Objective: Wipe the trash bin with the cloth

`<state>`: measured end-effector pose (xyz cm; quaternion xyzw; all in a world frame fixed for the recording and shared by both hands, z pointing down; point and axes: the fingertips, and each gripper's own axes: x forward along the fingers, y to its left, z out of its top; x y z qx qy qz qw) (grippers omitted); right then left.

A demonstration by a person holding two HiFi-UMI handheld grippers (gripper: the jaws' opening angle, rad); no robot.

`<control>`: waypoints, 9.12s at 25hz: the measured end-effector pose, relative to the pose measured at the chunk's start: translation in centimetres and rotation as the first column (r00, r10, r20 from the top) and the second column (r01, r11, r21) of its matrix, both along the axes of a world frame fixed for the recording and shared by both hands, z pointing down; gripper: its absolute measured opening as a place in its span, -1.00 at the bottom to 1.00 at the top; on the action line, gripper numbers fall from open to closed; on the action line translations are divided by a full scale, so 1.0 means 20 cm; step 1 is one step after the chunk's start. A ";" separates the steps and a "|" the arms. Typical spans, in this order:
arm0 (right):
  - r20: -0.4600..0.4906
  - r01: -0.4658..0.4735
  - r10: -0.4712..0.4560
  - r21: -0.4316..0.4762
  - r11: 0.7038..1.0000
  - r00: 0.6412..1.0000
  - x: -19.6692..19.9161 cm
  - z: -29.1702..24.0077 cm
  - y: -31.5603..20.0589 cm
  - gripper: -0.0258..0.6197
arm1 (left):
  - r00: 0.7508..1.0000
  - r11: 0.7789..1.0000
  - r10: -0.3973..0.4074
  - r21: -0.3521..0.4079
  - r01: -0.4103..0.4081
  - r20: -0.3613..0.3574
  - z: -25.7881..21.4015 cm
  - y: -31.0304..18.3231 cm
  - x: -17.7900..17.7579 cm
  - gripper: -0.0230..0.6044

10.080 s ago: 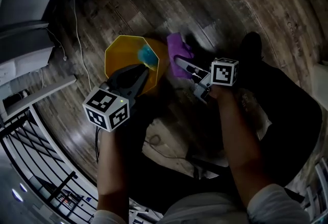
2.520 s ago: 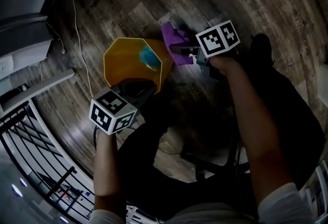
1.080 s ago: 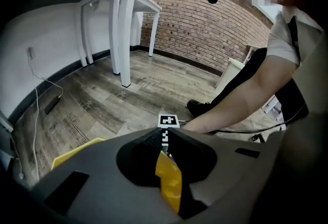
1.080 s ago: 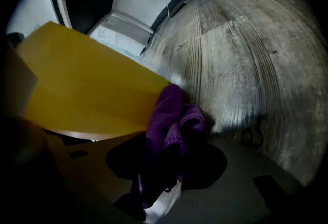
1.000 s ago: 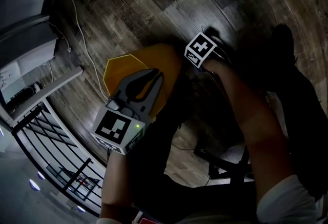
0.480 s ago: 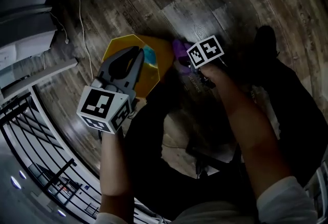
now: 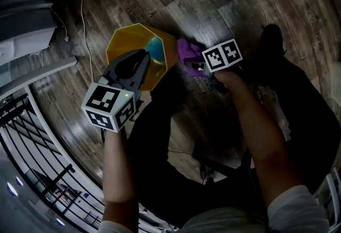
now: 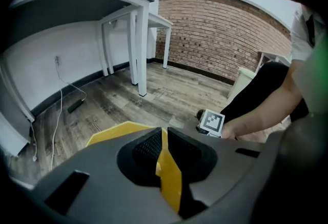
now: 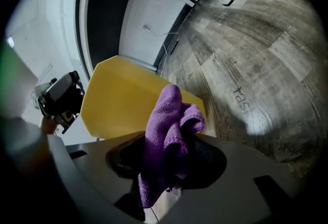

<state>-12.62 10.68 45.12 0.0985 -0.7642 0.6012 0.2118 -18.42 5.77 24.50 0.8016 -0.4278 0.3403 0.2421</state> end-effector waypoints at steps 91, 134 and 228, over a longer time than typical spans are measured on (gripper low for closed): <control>0.624 -0.272 0.219 -0.012 0.962 0.750 -0.02 -0.61 -0.20 -0.35 | 0.995 0.954 -0.001 -0.298 -0.028 -0.097 0.29 0.02 0.16 -0.82; -0.057 -0.139 0.142 0.047 0.989 0.988 -0.34 0.43 -0.35 -0.35 | 0.991 0.847 0.119 -0.527 -0.072 0.056 0.46 0.28 -0.12 -0.75; 0.378 -0.342 0.302 0.043 0.939 0.875 -0.21 -0.15 -0.48 -0.35 | 0.992 0.908 0.123 -0.407 -0.098 0.036 0.35 0.00 0.02 -0.84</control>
